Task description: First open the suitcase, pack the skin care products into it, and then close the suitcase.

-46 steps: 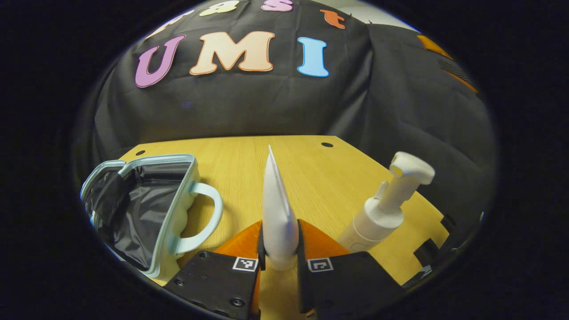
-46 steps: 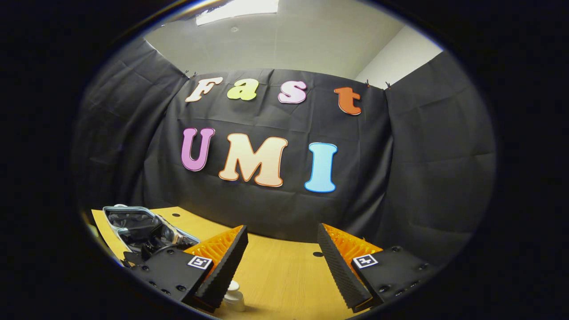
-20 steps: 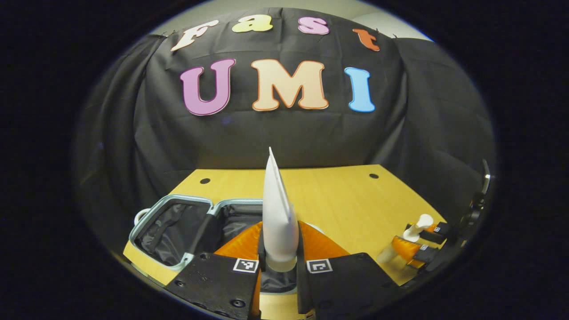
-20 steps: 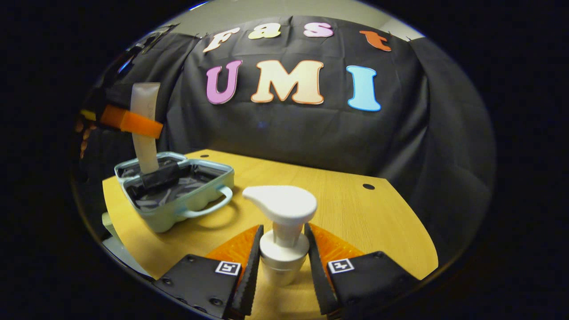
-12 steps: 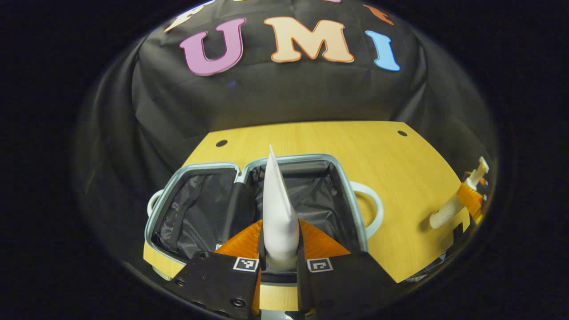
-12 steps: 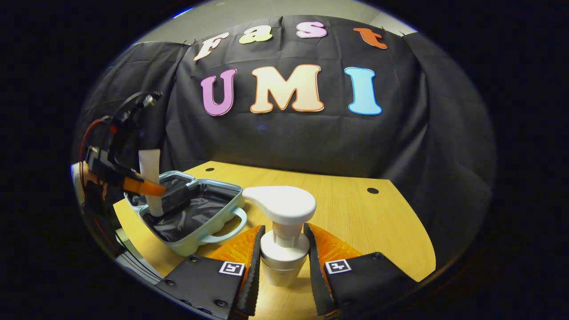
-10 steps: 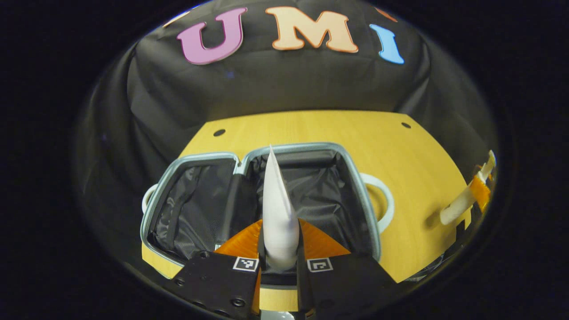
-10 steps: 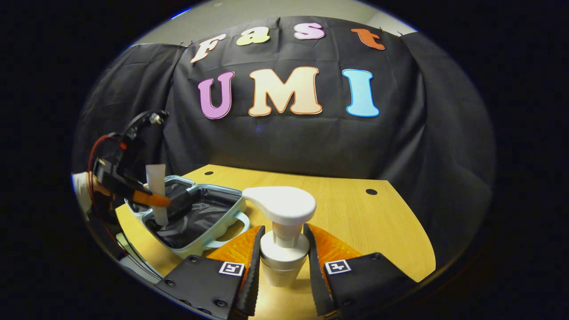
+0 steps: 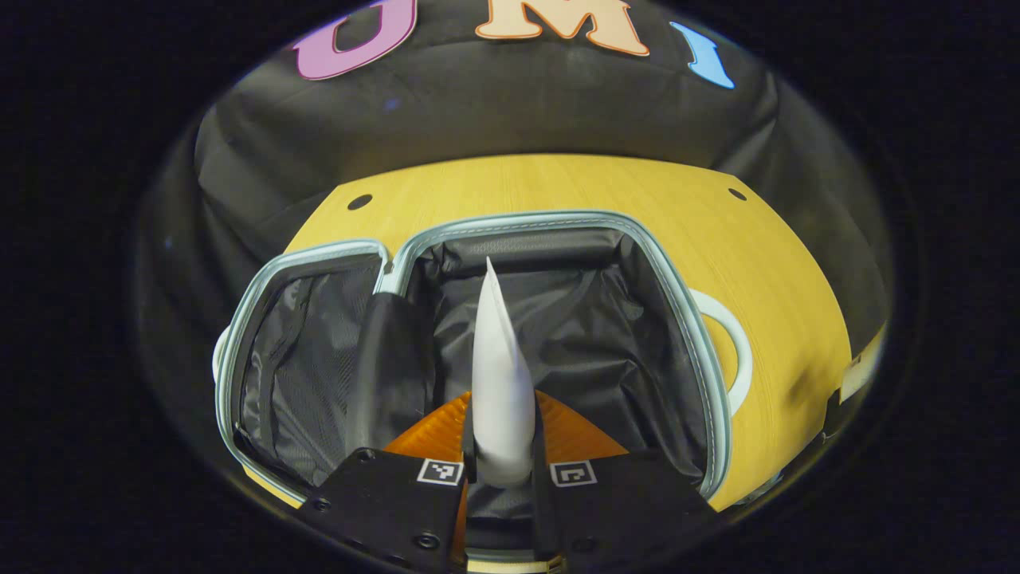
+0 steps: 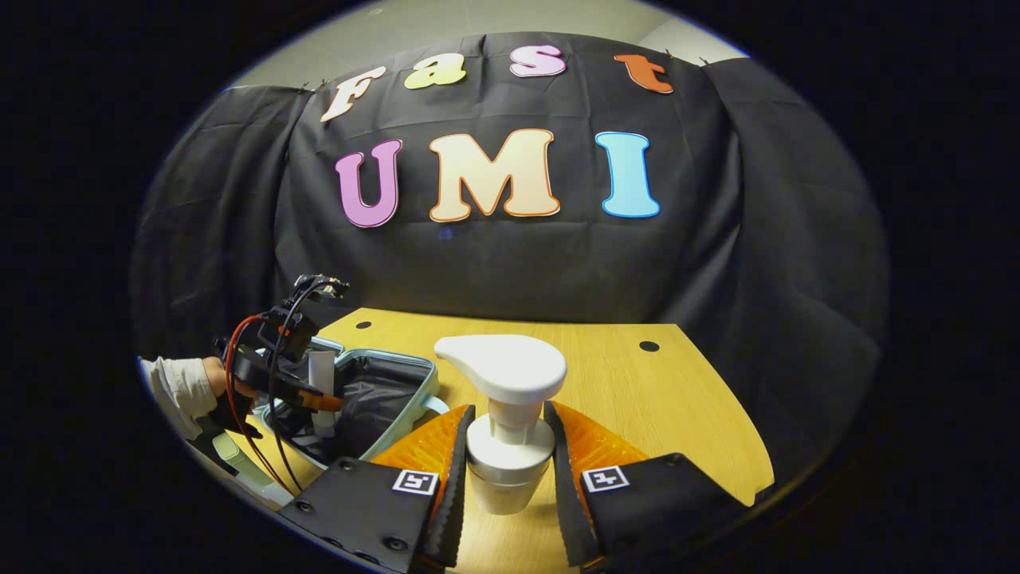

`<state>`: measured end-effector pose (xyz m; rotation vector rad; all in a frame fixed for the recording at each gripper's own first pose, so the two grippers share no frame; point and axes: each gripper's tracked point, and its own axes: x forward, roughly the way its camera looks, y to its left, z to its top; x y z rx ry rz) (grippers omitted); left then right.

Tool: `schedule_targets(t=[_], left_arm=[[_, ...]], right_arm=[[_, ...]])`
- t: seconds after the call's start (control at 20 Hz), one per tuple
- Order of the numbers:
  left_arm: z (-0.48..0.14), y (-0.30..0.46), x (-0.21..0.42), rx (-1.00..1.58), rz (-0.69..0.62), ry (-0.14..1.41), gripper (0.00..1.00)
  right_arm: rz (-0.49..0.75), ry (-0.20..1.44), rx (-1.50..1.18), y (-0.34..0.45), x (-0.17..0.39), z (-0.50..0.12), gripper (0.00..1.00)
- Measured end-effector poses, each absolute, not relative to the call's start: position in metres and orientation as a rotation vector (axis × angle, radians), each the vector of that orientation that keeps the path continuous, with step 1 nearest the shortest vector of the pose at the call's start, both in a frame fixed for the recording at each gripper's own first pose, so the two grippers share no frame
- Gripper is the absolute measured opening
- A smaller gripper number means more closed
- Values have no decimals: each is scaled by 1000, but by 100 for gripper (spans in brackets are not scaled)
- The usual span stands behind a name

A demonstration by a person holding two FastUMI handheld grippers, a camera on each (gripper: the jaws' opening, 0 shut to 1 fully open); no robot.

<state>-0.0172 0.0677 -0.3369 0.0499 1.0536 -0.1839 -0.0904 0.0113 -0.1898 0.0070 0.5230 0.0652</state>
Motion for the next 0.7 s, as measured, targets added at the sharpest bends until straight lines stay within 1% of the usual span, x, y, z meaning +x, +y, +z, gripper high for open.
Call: schedule_targets(t=[0.15, 0.25, 0.3, 0.4, 0.45, 0.5, 0.55, 0.6, 0.65, 0.7], left_arm=[[-342, 67, -6, 44, -193, 1035, 25], [-349, 66, 1, 36, -202, 1031, 29], [-356, 67, -2, 31, -202, 1058, 29], [-367, 68, 4, 22, -205, 1061, 29], [-373, 68, 1, 10, -208, 1086, 31], [-377, 67, -3, -10, -210, 1106, 29], [-381, 66, -4, -29, -214, 1119, 29], [-379, 67, -2, -45, -217, 1105, 32], [-369, 65, 6, -67, -226, 1053, 36], [-359, 66, 10, -71, -232, 1013, 50]], right_arm=[[83, 525, 19, 25, -82, -185, 51], [101, 518, 25, 36, -77, -181, 51], [111, 514, 26, 42, -74, -178, 51], [136, 510, 29, 58, -69, -177, 51], [149, 515, 32, 65, -68, -176, 50], [169, 520, 33, 74, -66, -176, 51], [190, 523, 35, 85, -64, -175, 51], [213, 521, 35, 96, -61, -173, 51], [239, 524, 37, 108, -58, -173, 51], [266, 531, 38, 121, -56, -176, 50]])
